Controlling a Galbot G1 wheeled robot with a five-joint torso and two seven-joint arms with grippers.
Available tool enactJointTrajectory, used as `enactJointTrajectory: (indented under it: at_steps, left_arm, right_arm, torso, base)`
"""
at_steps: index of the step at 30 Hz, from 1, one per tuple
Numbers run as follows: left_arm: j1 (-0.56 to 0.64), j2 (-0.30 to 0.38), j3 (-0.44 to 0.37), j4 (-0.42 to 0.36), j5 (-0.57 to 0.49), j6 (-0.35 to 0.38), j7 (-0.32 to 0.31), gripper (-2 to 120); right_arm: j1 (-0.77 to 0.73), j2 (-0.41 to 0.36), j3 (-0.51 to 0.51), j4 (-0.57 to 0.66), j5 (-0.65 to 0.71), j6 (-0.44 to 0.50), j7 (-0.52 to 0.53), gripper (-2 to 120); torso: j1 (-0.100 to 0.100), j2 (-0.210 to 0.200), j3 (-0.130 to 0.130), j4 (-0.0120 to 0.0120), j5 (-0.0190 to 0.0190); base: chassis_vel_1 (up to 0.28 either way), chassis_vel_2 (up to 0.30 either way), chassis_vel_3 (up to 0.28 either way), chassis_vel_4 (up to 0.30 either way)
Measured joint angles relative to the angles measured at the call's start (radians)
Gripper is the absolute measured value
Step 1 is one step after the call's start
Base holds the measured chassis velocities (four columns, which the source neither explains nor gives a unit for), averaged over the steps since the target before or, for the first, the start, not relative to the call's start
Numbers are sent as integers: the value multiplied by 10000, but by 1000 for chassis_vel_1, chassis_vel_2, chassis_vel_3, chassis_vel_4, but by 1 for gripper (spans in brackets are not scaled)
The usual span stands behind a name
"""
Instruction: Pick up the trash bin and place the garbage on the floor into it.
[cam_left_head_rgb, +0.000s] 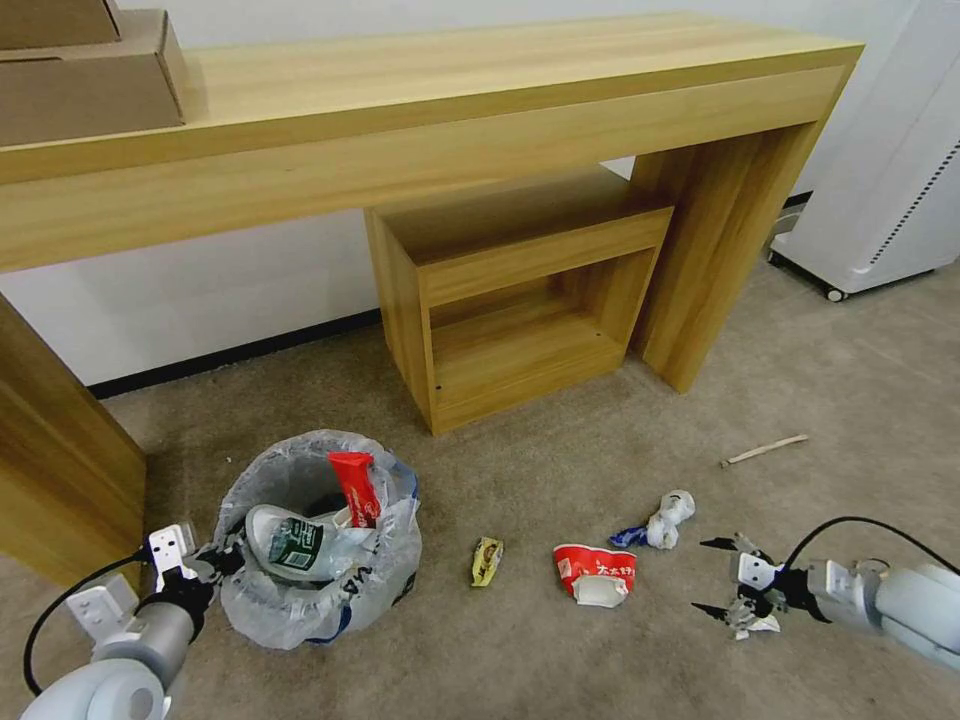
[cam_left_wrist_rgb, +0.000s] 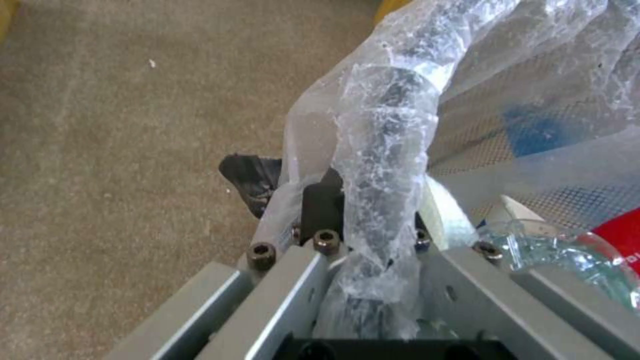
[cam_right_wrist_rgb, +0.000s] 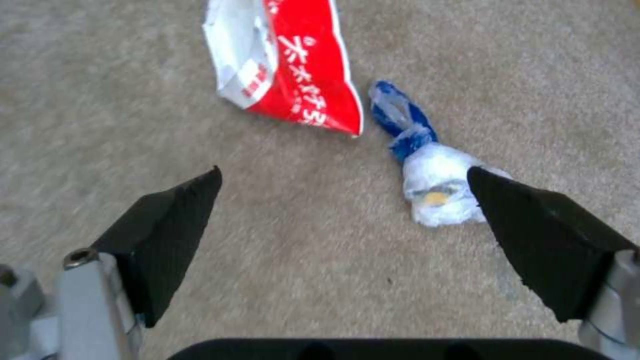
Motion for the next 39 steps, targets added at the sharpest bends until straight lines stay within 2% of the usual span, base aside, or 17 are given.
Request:
enactJointTrajectory:
  at_steps: [6,9,17,24,31,38,39]
  left_arm:
    - [26,7,-7,18,39,15,0,1]
    - [74,-45,-17,-26,91,21,0,1]
    - [183,-113,-103,-157,150,27,-9,1]
    - [279,-91,-202,-234,139,10,-16,1]
    - [268,-88,-209,-248,118,5,-34,1]
    - [231,-73,-202,-118,129,-31,-33,1]
    - [231,-73,-202,-118,129,-31,-33,1]
  right_arm:
    - [471,624,-494,-418,-138,128,115,97]
    - [1125,1229,-1250,-912,-181,278,148,97]
    - [2232,2404,-2313,-2079,-469,511,154,96]
    - [2450,3015,-2593,-2783,-668,654,229,95]
    - [2468,3457,-2763,-3141,-733,790,447,81]
    - [2406,3736,-2808,-3441,-785,984,638,52]
    - [2406,3736,-2808,-3441,-785,984,638,52]
  torso:
    - [0,0,0,-1,-3]
    - [0,0,1,2,3]
    - [0,0,0,2,-2]
    - [0,0,0,1,-1]
    - [0,0,0,1,-2]
    - [0,0,0,1,-1]
    - [0,0,0,1,-1]
  base:
    - [0,0,0,0]
    - [0,0,0,0]
    - [0,0,0,0]
    - [0,0,0,0]
    - [0,0,0,0]
    - [0,0,0,0]
    - [0,0,0,0]
